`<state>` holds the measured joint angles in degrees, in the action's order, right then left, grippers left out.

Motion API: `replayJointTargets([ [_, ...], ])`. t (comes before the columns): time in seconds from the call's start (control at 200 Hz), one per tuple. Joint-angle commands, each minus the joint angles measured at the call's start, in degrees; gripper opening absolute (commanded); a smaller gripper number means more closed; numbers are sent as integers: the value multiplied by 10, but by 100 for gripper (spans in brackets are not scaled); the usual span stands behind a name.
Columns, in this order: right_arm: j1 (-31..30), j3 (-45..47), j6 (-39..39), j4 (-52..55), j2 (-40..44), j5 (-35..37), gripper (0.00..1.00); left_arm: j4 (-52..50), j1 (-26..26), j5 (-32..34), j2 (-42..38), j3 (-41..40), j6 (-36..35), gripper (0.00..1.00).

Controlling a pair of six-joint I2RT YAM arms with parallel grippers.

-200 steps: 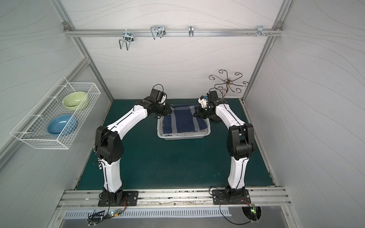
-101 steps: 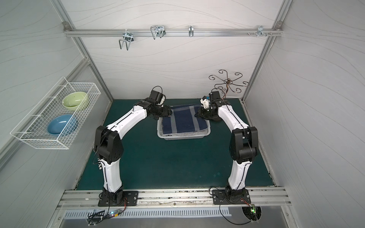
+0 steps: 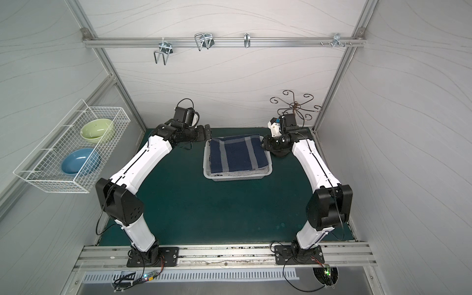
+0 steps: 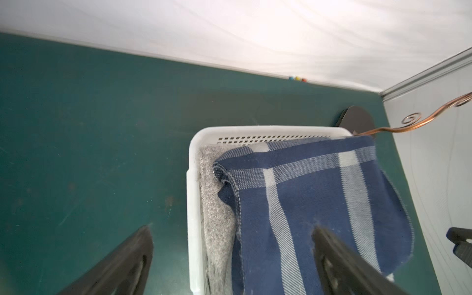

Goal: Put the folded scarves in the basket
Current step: Place the scarf in the basket.

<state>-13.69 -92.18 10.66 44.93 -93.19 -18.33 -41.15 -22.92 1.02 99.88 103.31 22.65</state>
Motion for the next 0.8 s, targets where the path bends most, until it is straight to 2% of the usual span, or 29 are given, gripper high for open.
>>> replayJointTargets([
  [0.0,-17,-26,-9,-1,-14,-16,40,67,-23,-54,-7,-12,3,99],
  [0.05,-23,-38,-4,-16,-38,-32,39,94,-24,-103,8,-14,25,98],
  [0.105,-26,-61,-2,-24,-73,-37,38,97,-25,-129,34,-6,41,90],
  [0.155,-27,-80,1,-33,-107,-51,37,98,-28,-139,55,-2,41,82],
  [0.26,-24,-96,5,-44,-160,-64,35,104,-29,-135,83,-22,42,71],
  [0.355,-20,-77,6,-60,-182,-55,32,107,-26,-95,90,-48,32,68],
  [0.445,-14,-46,-2,-68,-181,-27,32,115,-18,-83,88,-70,25,67],
  [0.595,-6,-7,-5,-66,-147,5,31,106,-6,-58,87,-81,7,67],
  [0.67,-7,9,-6,-72,-120,-5,31,107,-3,-60,76,-86,7,69],
  [0.79,-14,15,-6,-51,-71,16,37,105,-3,-59,35,-96,17,71],
])
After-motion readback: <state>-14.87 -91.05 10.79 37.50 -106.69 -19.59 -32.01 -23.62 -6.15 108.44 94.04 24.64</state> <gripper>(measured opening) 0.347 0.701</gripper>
